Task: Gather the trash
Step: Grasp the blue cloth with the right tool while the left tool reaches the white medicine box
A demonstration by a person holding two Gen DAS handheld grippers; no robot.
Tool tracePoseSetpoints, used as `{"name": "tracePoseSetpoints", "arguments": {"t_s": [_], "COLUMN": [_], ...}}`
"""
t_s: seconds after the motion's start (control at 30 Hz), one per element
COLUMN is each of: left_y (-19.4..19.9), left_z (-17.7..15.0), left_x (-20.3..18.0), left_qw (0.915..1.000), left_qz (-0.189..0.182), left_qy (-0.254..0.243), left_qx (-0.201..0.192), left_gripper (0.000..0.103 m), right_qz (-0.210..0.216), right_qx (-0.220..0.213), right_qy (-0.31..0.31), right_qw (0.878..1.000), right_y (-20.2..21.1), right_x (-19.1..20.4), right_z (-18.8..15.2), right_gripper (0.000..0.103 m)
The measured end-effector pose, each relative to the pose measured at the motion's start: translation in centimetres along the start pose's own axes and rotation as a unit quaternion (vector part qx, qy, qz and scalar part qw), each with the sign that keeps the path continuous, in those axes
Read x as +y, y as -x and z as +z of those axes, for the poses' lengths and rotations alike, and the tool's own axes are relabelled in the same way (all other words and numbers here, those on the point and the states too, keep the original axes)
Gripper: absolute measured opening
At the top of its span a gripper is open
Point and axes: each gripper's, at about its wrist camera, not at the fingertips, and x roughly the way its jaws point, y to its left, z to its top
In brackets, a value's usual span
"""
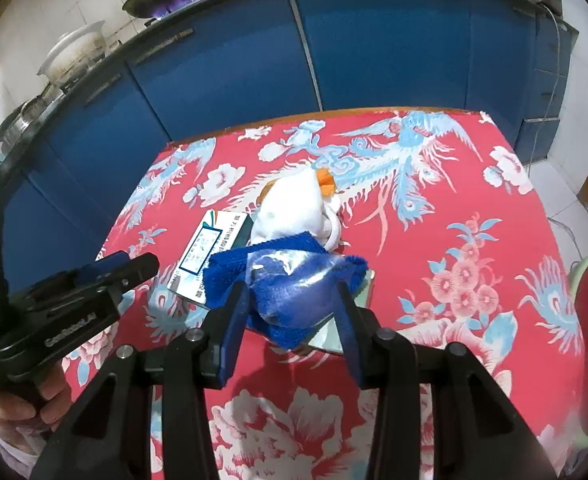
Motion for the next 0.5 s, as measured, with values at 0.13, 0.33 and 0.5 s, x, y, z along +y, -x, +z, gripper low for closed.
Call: {"name": "tracePoseSetpoints", "arguments": {"t_s": [0.13,0.33,0.5], "left_y": [-0.3,-0.8,-1.3], "left_z": [0.0,-0.2,-0.3], "left_x": [0.0,-0.3,-1.0], "left_qw": [1.0000,0.9999,0.9997], "left_qz": [-0.002,-0.005,-0.018], "left_qy": [0.002,0.002,-0.001], "left_qx": [0.002,0.011,0.017], "left_gripper": [0.044,0.044,0.045], "right_qz": [0.002,0.012,0.026], "right_qx": [0.009,-0.002,-0.022], "right_qy": [0.001,0.005,0.007], "right_qw": [1.000,1.000,0.999], "right_y": [-0.8,-0.3,1.7], "right_x": [-0.2,-0.6,-0.7], "right_z": [-0.2,-0.6,-0.8], "right_gripper": [0.042,0.015,0.013]}}
